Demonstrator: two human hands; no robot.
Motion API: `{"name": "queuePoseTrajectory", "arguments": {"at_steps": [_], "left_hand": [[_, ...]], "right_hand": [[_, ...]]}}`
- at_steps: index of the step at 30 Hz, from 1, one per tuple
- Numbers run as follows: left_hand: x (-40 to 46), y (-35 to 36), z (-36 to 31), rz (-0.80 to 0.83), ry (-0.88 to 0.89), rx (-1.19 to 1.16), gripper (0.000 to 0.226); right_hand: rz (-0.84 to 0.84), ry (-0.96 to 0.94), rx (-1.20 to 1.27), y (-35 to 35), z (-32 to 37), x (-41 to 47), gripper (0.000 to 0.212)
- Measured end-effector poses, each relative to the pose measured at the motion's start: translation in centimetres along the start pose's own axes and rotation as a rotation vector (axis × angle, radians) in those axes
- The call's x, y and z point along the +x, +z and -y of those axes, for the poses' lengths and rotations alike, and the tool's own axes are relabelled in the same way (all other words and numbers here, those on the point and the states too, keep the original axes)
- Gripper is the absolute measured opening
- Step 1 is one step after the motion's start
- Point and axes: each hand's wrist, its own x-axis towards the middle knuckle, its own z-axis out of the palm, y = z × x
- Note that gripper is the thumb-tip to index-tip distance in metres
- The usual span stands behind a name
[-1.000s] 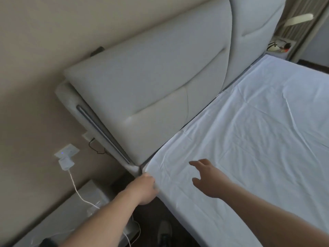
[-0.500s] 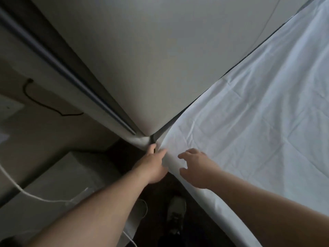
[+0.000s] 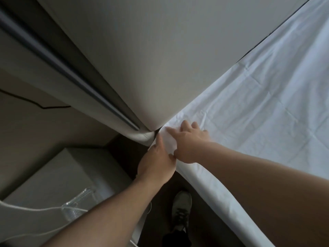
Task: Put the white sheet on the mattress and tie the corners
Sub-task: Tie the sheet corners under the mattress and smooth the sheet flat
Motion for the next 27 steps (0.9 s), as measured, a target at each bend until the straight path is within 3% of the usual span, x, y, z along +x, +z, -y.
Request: {"name": "queuePoseTrajectory", "arguments": {"at_steps": [4, 6, 9, 11, 14, 16, 18, 21, 23, 24, 27], "left_hand": [[0.3, 0.1, -0.1, 0.107, 0.014, 0.022, 0.08], [0.6, -0.4, -0.5, 0.163, -0.059, -0.047, 0.083], [1.4, -0.2, -1.2, 0.147, -0.181, -0.37, 0.087], [1.9, 0.6, -1.4, 0.176, -0.264, -0.602, 0.097], [2.2, 1.7, -1.2, 0.218, -0.314, -0.724, 0.105], [2.2, 2.2, -1.3, 0.099, -0.315, -0.602, 0.096], [1.4, 2.2, -2.1, -0.099, -0.241, -0.329, 0.082], [0.2, 2.7, -4.3, -0.312, 0.177, 0.112, 0.077], [1.1, 2.8, -6.7, -0.221, 0.459, 0.245, 0.081], [2.0, 2.6, -7.8, -0.112, 0.504, 0.31, 0.081], [5.4, 2.3, -9.2, 0.103, 0.368, 0.448, 0.081]], "right_hand": [[-0.034, -0.174, -0.022, -0.3, -0.6, -0.3, 0.075], [-0.142, -0.06, 0.058, 0.1, -1.3, -0.7, 0.074], [-0.282, 0.253, 0.183, 0.8, -3.0, -1.1, 0.079], [-0.262, 0.37, 0.262, 1.0, -3.9, -0.8, 0.083], [-0.13, 0.329, 0.274, 1.4, -4.4, 0.4, 0.094], [-0.053, 0.244, 0.269, 1.3, -4.8, 1.0, 0.096], [0.009, 0.146, 0.292, 0.7, -6.2, 0.5, 0.088], [-0.058, 0.03, 0.329, 0.2, -8.6, -1.6, 0.071], [-0.219, 0.137, 0.408, 0.2, -10.0, -3.2, 0.067], [-0.275, 0.251, 0.431, 0.3, -10.7, -3.9, 0.067], [-0.203, 0.533, 0.486, 2.2, -13.7, -6.9, 0.077]]}}
